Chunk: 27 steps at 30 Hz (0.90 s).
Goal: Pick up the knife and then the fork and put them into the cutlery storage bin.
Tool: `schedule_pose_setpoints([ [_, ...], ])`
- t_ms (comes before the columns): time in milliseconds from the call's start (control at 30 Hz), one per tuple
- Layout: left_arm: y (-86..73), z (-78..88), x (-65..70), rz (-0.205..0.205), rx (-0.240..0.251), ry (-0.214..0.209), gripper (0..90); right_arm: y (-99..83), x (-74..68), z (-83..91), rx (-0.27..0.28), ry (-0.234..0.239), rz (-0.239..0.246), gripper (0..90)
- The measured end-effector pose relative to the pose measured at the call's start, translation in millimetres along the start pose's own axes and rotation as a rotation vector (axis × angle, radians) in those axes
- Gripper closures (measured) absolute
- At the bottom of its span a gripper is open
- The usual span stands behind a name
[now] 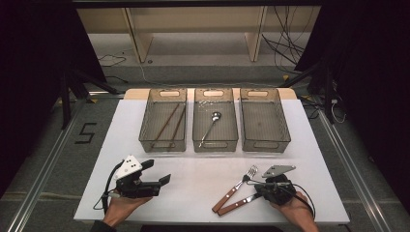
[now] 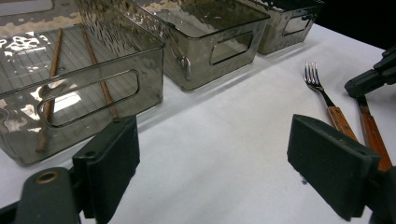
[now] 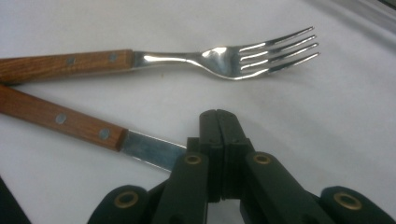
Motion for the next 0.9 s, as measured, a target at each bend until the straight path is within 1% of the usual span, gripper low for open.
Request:
schedule_pose_setpoints([
  [200,0.0,-0.4,0.8,0.001,0.0,0.0,16.5,-5.2,-2.9,5.7,-0.024,-0.007,0.022,90.0],
  [300,0.0,-0.2,1.0,0.0,0.0,-0.002,16.5,-4.8,-3.3,6.6,-0.039,-0.007,0.02,90.0],
  [333,0.0,-0.2,1.0,0.0,0.0,-0.002,16.5,-3.9,-3.8,6.6,-0.041,-0.01,0.027,88.9],
  [367,0.1,-0.2,1.1,0.0,0.001,-0.003,16.5,-2.4,-4.7,7.7,-0.041,-0.009,0.038,84.7],
  [433,0.2,-0.3,1.3,0.0,0.002,-0.004,16.5,4.1,-8.6,13.0,-0.023,0.017,0.082,79.1],
  [467,0.1,-0.5,1.3,0.0,0.002,-0.005,16.5,8.5,-11.4,16.2,-0.019,0.038,0.111,75.0],
  [500,0.0,-0.5,1.4,0.0,0.001,-0.004,16.5,12.6,-15.2,19.0,-0.022,0.061,0.141,68.2],
  [567,0.0,-0.6,1.5,-0.002,0.001,-0.003,16.5,19.3,-23.3,21.6,-0.039,0.107,0.207,55.7],
  [600,0.0,-0.6,1.5,-0.002,0.001,-0.002,16.5,21.9,-27.0,21.1,-0.06,0.121,0.23,49.7],
  [633,0.0,-0.5,1.5,-0.001,0.001,-0.001,16.5,23.6,-30.4,19.9,-0.074,0.133,0.255,46.3],
  [733,0.1,0.0,1.0,-0.001,0.002,-0.002,16.5,26.6,-39.2,15.3,-0.11,0.168,0.307,38.5],
  [767,0.1,0.0,0.9,-0.002,0.002,-0.001,16.5,27.4,-41.7,13.9,-0.124,0.172,0.316,36.4],
  [900,0.1,-0.2,1.0,-0.003,0.002,-0.001,16.5,31.3,-50.1,9.8,-0.161,0.187,0.376,33.0],
])
Point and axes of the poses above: each handheld gripper's, and its own axes: z roughly backward along the jaws, y roughly out of its top, x roughly to its right, the point moved 2 cm from there along -z, roughly forward along the jaws, and after that the axes turned 1 degree about x, right-handed, at the moved point
